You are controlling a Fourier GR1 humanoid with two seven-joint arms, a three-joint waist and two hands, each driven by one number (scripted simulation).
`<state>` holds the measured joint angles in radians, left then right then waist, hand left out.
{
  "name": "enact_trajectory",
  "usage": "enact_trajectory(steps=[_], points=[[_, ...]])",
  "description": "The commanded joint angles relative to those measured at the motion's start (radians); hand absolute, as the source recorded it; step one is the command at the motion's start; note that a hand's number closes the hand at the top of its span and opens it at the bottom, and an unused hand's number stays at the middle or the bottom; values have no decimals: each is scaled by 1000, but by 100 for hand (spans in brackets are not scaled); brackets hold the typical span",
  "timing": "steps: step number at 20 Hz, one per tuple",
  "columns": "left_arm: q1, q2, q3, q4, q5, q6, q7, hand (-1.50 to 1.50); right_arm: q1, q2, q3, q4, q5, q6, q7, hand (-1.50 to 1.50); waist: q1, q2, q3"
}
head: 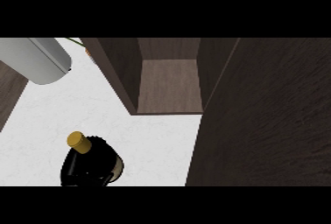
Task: Pick up the wine, place it into the cabinet and close the cabinet
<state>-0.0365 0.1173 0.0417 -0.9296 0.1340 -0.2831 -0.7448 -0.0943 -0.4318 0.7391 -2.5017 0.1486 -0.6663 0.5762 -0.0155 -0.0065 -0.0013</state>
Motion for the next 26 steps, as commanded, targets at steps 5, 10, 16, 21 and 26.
enact_trajectory(steps=[5,10,16,21,26], points=[[67,-72,-86,-248,26,-7,158,150,78,-53,-26,-158,59,7,-13,-150,10,0,2],[99,-62,-104,-336,30,-14,202,150,87,-70,-39,-193,47,7,8,-150,10,1,1],[117,-106,-171,-466,19,30,308,150,122,-123,-27,-247,55,2,9,-150,3,0,1],[24,-117,-288,-454,41,254,342,150,148,-106,53,-212,88,-23,-59,-150,-15,-1,0],[101,-117,-327,-622,-2,326,414,150,190,-144,-10,-213,31,-7,-110,-150,3,0,1]])
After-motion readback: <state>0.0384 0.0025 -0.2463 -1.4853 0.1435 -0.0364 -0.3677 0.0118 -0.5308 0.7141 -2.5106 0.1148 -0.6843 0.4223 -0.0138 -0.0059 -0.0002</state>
